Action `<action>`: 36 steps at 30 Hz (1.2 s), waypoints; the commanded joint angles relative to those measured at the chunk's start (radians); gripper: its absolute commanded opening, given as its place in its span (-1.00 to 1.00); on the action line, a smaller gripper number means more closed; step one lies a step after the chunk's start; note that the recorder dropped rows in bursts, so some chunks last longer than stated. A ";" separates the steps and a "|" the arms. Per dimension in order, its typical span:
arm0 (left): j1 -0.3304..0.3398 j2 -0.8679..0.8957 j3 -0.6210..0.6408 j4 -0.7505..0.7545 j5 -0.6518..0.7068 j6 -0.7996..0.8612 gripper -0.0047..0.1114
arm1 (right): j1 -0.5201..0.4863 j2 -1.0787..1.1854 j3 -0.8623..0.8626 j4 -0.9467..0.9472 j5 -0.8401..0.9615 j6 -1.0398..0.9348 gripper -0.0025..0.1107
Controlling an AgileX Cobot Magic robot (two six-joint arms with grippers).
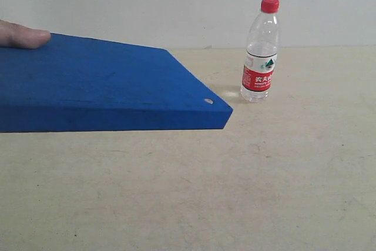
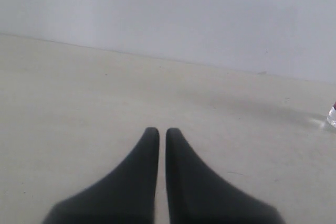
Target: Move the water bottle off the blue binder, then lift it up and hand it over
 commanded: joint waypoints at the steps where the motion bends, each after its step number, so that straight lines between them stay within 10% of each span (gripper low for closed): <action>1: -0.002 -0.004 -0.001 0.019 0.014 -0.034 -0.84 | -0.001 -0.004 -0.001 -0.004 -0.007 -0.004 -0.96; 36: -0.002 -0.004 -0.001 0.019 0.033 -0.029 -0.84 | -0.001 -0.004 -0.001 -0.004 -0.007 -0.002 -0.96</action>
